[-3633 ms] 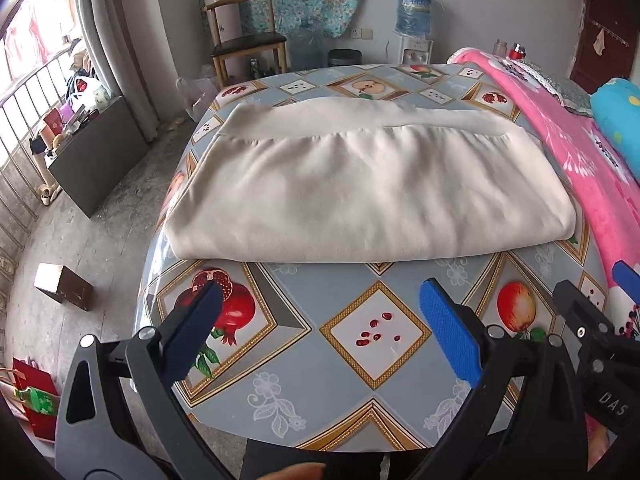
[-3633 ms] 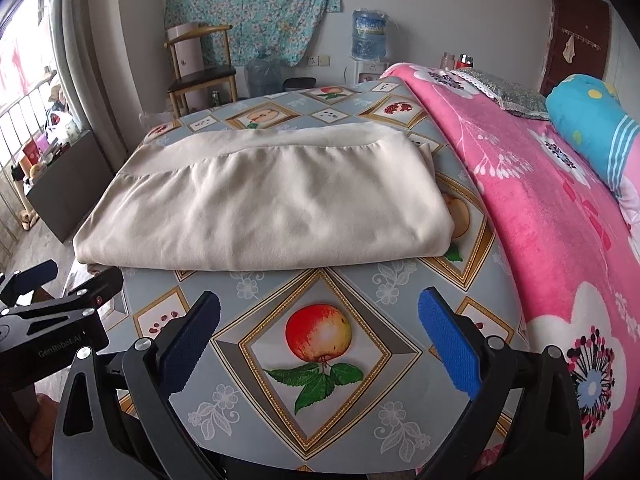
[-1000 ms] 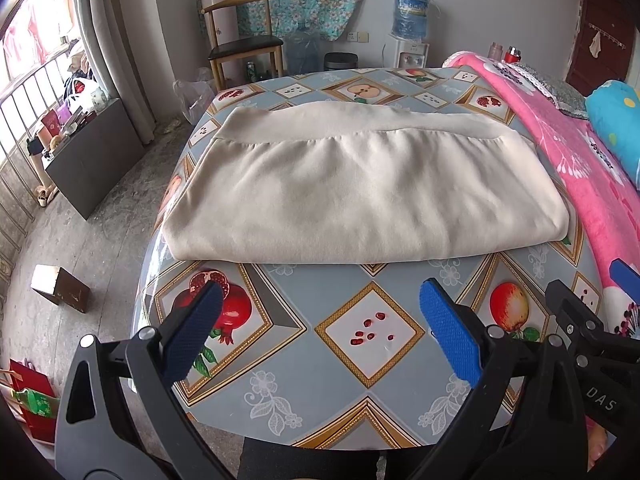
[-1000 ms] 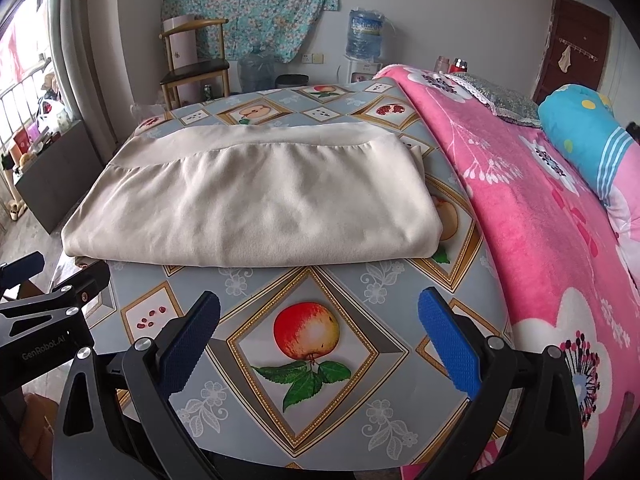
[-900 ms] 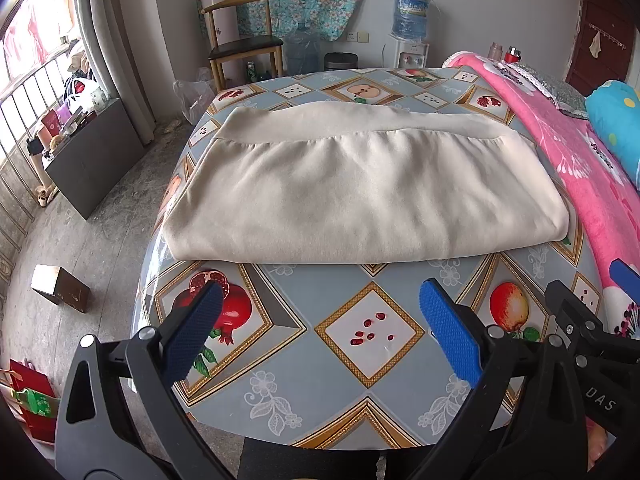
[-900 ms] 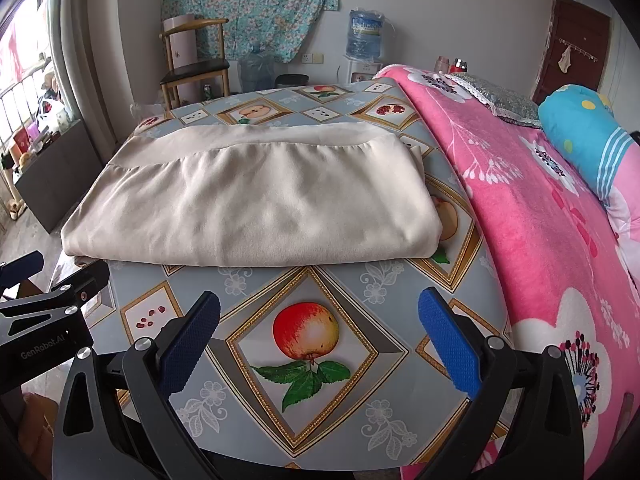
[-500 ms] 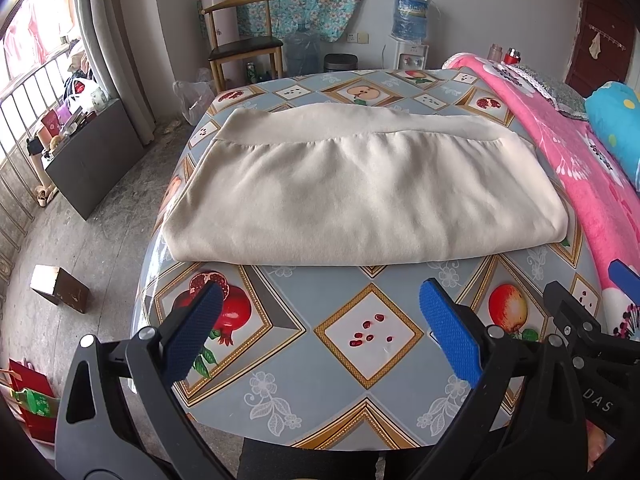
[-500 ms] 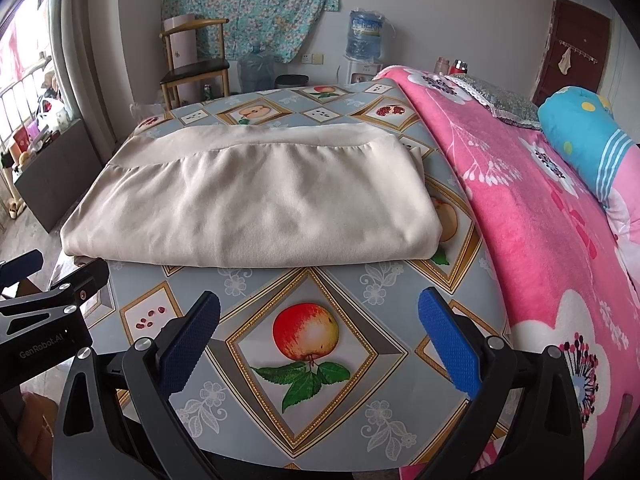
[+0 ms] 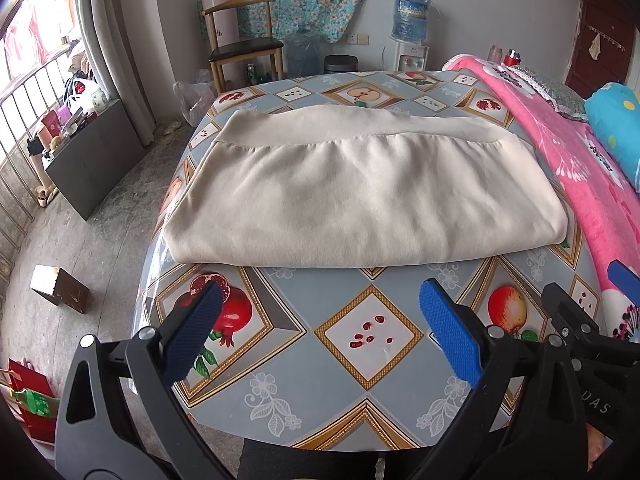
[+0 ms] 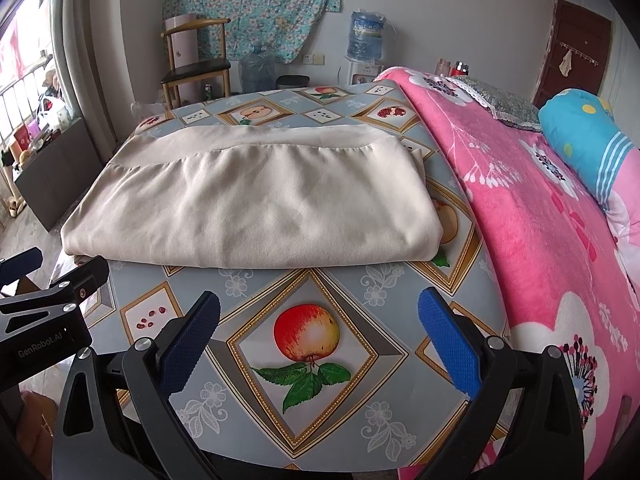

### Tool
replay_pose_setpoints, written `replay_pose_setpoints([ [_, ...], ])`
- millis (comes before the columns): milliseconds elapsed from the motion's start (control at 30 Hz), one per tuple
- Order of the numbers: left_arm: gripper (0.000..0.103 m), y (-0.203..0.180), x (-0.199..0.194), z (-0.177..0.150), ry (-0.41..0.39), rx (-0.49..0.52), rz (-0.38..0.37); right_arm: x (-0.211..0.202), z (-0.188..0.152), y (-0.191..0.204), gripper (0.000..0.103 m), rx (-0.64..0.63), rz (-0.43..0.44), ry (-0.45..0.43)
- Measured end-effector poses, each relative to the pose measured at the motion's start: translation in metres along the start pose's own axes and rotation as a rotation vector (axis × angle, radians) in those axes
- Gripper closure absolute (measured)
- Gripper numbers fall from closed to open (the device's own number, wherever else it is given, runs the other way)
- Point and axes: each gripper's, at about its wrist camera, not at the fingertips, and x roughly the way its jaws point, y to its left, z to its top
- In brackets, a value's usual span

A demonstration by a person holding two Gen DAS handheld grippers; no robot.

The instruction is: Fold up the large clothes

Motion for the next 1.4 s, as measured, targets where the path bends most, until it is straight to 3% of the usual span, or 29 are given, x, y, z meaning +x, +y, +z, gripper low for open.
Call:
replay_pose_setpoints([
  [1400, 0.008, -0.0001, 0.0008, -0.0012, -0.003, -0.001, 0.003, 0.0002, -0.0004, 0.0029, 0.006, -0.004, -0.003, 0.001],
])
